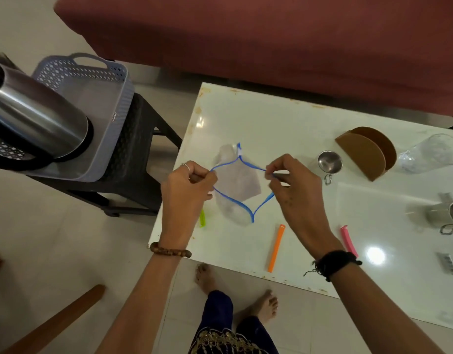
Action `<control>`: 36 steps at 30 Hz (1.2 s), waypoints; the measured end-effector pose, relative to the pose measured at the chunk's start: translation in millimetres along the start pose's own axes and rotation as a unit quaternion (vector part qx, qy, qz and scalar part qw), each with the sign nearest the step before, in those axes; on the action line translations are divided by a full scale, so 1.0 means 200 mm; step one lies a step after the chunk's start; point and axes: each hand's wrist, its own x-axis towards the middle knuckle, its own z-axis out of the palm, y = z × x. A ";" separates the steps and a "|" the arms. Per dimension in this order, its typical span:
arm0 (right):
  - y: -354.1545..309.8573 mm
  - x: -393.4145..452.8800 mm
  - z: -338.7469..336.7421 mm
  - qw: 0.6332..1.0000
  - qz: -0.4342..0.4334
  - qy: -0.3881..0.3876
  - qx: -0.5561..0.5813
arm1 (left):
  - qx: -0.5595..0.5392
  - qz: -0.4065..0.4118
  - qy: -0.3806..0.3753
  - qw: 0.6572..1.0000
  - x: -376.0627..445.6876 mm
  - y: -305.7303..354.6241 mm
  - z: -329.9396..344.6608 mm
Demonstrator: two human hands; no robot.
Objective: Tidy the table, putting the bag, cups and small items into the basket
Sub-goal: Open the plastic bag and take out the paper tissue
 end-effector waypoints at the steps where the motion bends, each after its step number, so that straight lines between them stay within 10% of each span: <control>1: 0.02 0.00 0.00 0.999 0.000 0.007 -0.036 | 0.042 0.014 0.003 0.999 0.00 -0.01 -0.01; 8: 0.06 -0.06 0.11 0.915 -0.071 -0.063 -0.392 | 0.084 -0.005 -0.066 0.994 -0.07 -0.10 0.14; 17: 0.12 0.00 0.17 0.945 0.142 -0.125 -0.268 | 0.105 0.024 -0.085 0.991 -0.09 -0.15 0.26; 25: 0.16 0.04 0.19 0.934 0.128 -0.144 -0.300 | 0.169 0.023 -0.074 0.982 -0.09 -0.17 0.28; 36: 0.16 -0.03 -0.25 0.991 0.052 0.121 0.030 | 0.123 0.000 -0.086 0.989 -0.12 -0.11 0.56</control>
